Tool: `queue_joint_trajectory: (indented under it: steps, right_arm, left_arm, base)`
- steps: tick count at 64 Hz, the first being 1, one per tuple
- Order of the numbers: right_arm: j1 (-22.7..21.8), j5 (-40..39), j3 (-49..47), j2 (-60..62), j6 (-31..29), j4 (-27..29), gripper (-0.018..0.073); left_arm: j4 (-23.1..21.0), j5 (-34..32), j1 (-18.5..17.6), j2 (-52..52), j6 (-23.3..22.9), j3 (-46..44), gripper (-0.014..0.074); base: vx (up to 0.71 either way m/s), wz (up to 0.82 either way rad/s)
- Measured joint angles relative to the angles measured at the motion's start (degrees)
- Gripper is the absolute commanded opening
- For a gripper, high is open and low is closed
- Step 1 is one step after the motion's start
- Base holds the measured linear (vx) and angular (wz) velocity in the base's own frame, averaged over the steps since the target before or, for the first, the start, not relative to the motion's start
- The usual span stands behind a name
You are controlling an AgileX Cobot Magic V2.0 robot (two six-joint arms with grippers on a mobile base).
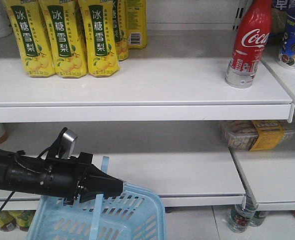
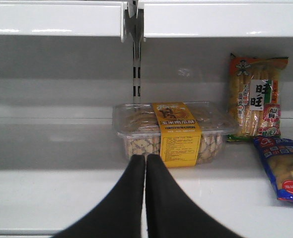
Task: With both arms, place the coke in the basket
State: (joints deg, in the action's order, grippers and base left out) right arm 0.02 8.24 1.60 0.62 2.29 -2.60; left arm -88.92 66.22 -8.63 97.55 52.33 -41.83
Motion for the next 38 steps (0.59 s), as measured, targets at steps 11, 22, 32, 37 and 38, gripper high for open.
queue_joint_trajectory:
  steps: [11, 22, 32, 37, 38]
  right_arm:
    - [0.0, 0.0, 0.0, 0.0, 0.53, 1.88, -0.0009]
    - [0.0, -1.27, 0.0, 0.0, 1.52, 6.15, -0.0009]
    - [0.0, -0.45, -2.8, 0.0, 1.71, 7.3, -0.0009]
    - [0.0, 1.22, -6.61, -1.2, 1.71, 7.87, -0.0009]
    - [0.0, 1.69, -7.33, -1.62, 1.71, 7.87, -0.0009]
  left_arm:
    - [0.0, 0.0, 0.0, 0.0, 0.0, 0.0, -0.0006]
    - [0.0, 0.0, 0.0, 0.0, 0.0, 0.0, -0.0006]
    - [0.0, 0.0, 0.0, 0.0, 0.0, 0.0, -0.0006]
    - [0.0, 0.0, 0.0, 0.0, 0.0, 0.0, -0.0006]
    - [0.0, 0.0, 0.0, 0.0, 0.0, 0.0, -0.0006]
  base:
    - [0.0, 0.0]
    - [0.0, 0.0]
    - [0.0, 0.0]
    - [0.0, 0.0]
    - [0.0, 0.0]
